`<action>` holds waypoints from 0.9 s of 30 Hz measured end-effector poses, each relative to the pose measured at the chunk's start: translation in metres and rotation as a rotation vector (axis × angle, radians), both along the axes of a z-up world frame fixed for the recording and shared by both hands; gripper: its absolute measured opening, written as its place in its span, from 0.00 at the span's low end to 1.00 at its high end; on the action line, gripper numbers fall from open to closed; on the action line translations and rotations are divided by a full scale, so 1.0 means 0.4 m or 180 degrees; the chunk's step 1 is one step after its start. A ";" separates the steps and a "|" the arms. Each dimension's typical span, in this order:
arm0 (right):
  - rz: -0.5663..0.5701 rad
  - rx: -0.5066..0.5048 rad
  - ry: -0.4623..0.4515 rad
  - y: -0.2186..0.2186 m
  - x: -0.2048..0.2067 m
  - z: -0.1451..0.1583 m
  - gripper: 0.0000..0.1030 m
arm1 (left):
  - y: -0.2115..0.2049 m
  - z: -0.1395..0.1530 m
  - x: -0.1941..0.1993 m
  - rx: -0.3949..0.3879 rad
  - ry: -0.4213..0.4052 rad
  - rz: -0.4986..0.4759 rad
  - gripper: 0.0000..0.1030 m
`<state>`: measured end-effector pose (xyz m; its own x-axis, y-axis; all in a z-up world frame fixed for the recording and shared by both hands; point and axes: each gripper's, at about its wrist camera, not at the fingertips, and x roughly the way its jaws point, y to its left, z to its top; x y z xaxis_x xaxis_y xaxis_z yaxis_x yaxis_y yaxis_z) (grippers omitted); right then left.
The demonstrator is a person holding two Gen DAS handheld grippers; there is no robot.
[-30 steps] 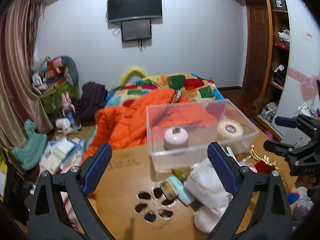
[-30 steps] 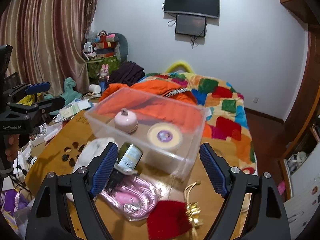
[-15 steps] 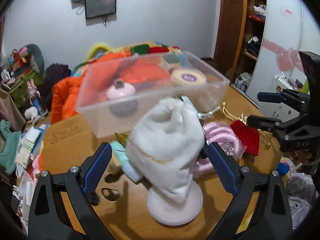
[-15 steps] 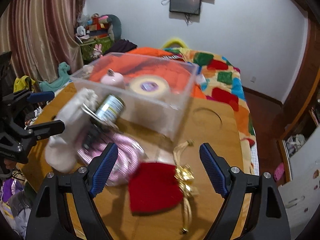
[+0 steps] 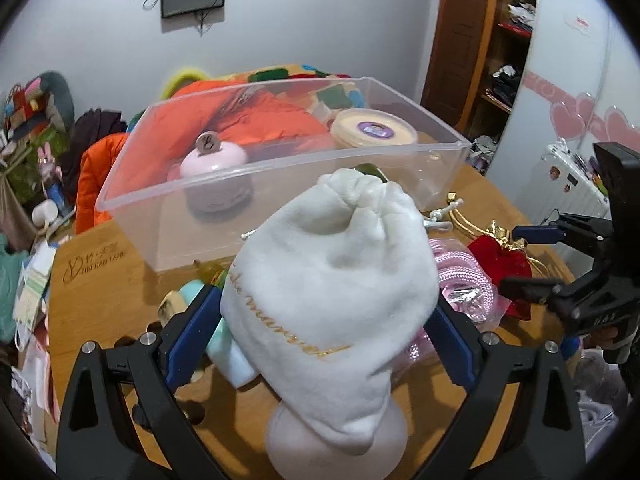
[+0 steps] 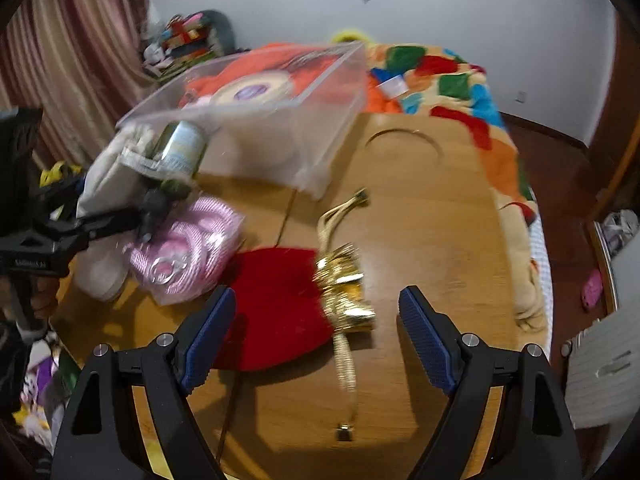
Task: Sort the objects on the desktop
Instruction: 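Grasp the white drawstring pouch with the left tool while the right tool grasps the red velvet bag, then carry the white pouch and red velvet bag over the clear box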
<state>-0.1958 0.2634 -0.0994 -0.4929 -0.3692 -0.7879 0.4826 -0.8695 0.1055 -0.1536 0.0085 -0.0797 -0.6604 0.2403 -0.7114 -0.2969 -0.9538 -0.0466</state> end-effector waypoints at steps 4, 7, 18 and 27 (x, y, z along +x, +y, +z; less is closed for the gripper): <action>0.0079 0.0072 0.0026 -0.024 -0.001 -0.020 0.78 | -0.004 0.001 0.005 0.0043 0.0072 -0.0002 0.91; 0.0128 0.0150 0.0124 -0.039 0.008 -0.020 0.66 | -0.021 0.000 -0.001 0.0059 0.0077 0.0074 0.73; 0.0109 -0.0042 0.0001 -0.014 0.003 -0.012 0.17 | -0.088 0.007 0.015 0.0433 0.0040 0.0343 0.55; -0.0039 -0.0138 0.0262 0.017 0.026 0.068 0.16 | -0.112 0.052 0.046 0.0399 0.0210 0.0439 0.34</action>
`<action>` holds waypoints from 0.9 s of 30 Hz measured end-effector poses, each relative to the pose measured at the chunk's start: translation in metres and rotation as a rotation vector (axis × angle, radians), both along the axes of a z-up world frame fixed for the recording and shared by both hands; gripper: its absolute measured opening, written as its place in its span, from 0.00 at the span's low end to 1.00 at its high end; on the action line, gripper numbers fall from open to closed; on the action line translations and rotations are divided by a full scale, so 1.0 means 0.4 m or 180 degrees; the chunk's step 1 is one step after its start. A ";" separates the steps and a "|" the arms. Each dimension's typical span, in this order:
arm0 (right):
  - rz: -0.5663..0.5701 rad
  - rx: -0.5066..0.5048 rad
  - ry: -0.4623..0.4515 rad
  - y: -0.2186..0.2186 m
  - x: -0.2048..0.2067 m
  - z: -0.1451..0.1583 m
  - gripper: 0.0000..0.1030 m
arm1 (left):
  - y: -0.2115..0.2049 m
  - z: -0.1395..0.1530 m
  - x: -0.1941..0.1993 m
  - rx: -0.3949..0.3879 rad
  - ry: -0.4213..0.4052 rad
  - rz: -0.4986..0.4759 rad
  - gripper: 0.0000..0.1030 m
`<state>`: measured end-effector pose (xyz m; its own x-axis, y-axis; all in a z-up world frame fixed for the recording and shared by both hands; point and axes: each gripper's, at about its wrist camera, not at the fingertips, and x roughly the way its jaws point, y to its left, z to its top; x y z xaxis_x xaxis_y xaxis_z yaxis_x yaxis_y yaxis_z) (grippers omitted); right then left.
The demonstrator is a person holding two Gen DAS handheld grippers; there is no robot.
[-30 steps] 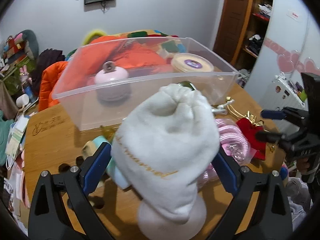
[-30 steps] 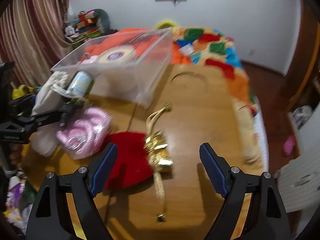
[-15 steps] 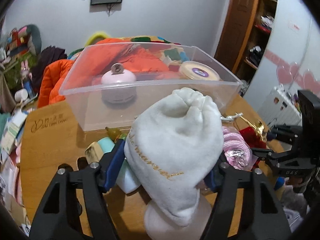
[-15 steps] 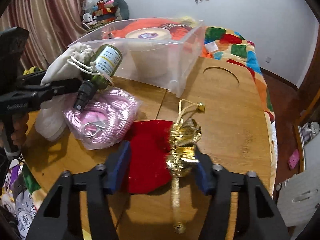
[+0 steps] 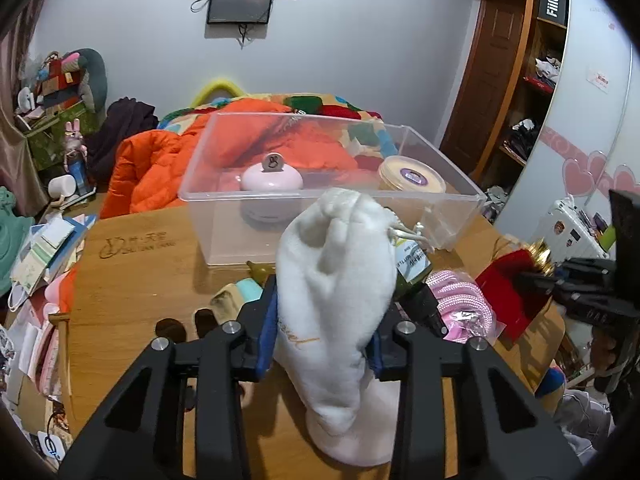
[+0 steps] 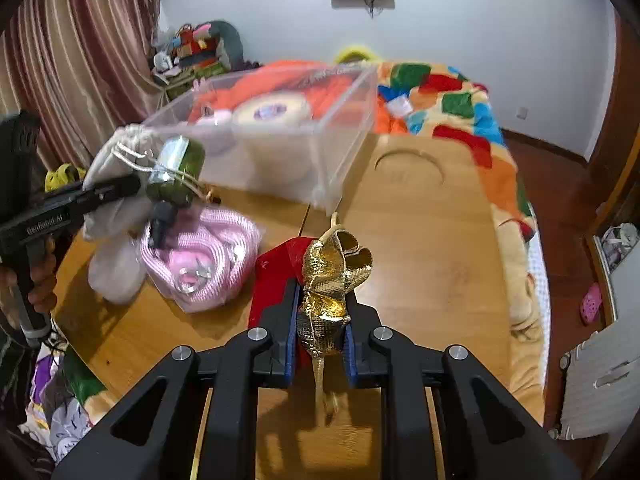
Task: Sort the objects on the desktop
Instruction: 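Carry the white pouch and red velvet bag over the clear box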
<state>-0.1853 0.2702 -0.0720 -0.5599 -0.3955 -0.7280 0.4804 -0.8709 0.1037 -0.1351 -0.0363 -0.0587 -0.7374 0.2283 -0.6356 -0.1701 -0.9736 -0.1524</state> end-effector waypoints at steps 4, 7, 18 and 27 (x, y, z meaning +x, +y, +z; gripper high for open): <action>-0.0037 -0.0008 0.0128 0.004 0.009 0.041 0.16 | -0.017 0.001 0.009 0.0023 0.0030 0.0057 0.30; -0.0052 -0.0057 0.0176 0.006 0.008 0.067 0.16 | -0.026 0.007 0.017 0.0033 0.0067 0.0117 0.27; -0.0049 -0.0201 0.0364 -0.015 0.013 0.134 0.16 | -0.040 0.068 0.038 0.0054 0.0293 0.0180 0.25; 0.0006 -0.0352 0.0467 -0.038 -0.002 0.181 0.16 | -0.061 0.113 0.047 0.0153 0.0440 0.0246 0.25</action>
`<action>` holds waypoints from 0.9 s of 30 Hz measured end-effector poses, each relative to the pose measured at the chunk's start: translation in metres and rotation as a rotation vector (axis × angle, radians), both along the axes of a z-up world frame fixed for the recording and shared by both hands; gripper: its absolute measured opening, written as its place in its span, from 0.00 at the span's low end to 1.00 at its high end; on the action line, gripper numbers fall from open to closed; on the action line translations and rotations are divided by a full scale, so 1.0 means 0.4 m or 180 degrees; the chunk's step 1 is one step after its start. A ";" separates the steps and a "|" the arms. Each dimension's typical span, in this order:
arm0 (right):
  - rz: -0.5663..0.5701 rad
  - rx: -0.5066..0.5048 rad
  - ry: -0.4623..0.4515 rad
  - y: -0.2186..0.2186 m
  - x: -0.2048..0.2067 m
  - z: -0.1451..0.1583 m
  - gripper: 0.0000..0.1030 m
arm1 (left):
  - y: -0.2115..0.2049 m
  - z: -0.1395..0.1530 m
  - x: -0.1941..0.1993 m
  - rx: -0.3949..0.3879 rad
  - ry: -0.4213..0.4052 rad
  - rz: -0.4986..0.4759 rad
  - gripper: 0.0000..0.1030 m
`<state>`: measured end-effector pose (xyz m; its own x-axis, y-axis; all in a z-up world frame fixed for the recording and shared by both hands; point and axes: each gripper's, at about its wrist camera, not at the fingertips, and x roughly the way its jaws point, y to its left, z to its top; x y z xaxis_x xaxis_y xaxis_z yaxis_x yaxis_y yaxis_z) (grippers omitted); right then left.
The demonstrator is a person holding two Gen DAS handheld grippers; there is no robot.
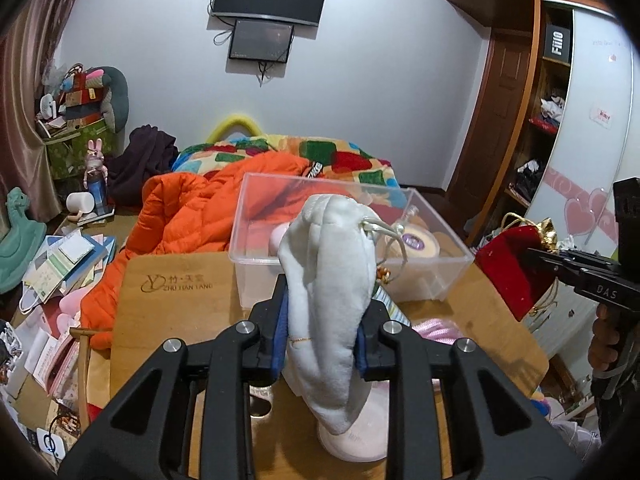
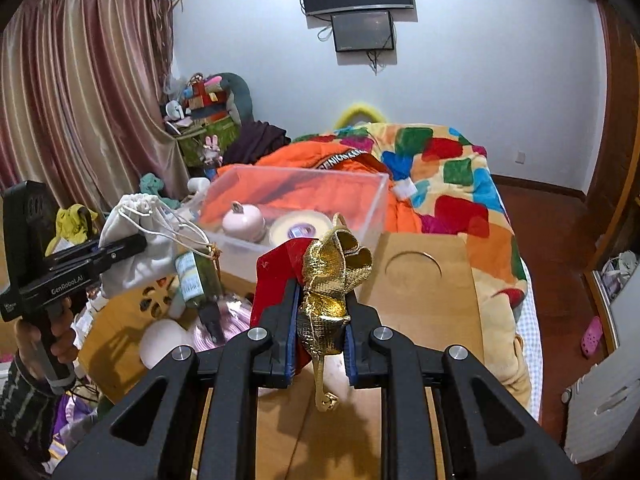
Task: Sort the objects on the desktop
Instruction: 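Carry the white pouch and red velvet bag over the clear box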
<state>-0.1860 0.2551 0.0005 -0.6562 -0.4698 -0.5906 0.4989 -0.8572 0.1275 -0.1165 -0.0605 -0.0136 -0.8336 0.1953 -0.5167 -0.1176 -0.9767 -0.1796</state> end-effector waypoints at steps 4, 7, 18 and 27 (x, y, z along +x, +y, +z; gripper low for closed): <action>0.0030 -0.0023 0.0046 -0.016 -0.010 0.018 0.16 | -0.006 0.024 0.005 0.0006 0.0088 0.0013 0.25; 0.0057 -0.0042 0.0095 -0.026 -0.015 0.033 0.16 | -0.010 0.039 0.002 0.0008 0.0129 0.0011 0.25; 0.0136 -0.0077 0.0116 -0.068 -0.043 0.044 0.16 | -0.016 0.061 -0.043 -0.0117 0.0165 -0.0027 0.25; 0.0133 -0.0133 0.0046 -0.101 -0.099 0.038 0.16 | 0.003 0.057 -0.111 -0.0117 0.0092 -0.0135 0.25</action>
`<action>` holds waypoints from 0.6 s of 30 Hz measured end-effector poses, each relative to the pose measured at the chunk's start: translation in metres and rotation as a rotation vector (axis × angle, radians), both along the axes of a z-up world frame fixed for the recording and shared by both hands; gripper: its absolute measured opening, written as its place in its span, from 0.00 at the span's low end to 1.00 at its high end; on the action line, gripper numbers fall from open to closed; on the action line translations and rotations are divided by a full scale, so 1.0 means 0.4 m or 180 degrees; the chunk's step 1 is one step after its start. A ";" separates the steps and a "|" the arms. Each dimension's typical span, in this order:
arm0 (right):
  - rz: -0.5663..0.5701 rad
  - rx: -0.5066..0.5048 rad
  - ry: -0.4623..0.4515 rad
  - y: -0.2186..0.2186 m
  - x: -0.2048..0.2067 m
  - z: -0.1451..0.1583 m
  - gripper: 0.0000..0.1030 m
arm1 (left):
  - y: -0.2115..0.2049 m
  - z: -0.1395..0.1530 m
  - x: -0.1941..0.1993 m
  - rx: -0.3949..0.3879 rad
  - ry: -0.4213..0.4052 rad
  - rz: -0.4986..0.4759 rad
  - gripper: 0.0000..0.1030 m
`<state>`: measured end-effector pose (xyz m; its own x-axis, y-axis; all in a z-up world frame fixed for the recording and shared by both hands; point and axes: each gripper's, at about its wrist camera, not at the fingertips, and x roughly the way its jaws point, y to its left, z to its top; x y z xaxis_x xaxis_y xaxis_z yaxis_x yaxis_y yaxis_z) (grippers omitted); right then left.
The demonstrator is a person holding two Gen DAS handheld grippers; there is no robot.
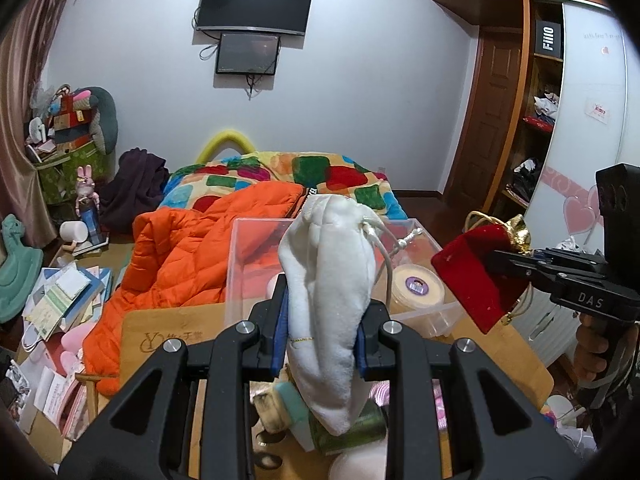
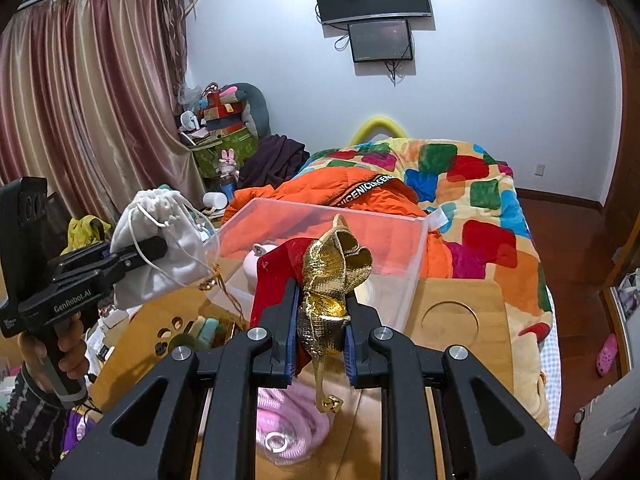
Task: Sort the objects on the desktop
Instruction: 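Carry the white pouch and red velvet bag over the clear box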
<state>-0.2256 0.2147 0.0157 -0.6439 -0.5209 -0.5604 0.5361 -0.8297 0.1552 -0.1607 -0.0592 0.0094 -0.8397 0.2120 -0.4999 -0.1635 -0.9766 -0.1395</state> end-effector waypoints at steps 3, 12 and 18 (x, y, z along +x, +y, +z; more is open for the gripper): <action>-0.0015 -0.0010 0.0003 -0.013 -0.024 0.000 0.16 | 0.008 -0.001 -0.029 0.0018 -0.0025 -0.0052 0.25; -0.0046 -0.0028 -0.0091 -0.049 -0.096 -0.020 0.16 | 0.039 -0.036 -0.114 0.0041 -0.0236 -0.0198 0.25; -0.0086 -0.0059 -0.0191 -0.068 -0.149 -0.048 0.16 | 0.051 -0.058 -0.159 0.0098 -0.0335 -0.0241 0.25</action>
<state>-0.2852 0.1874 -0.0034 -0.6234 -0.5146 -0.5888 0.5029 -0.8404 0.2020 -0.2243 -0.0387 -0.0137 -0.7639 0.2894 -0.5768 -0.2195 -0.9571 -0.1894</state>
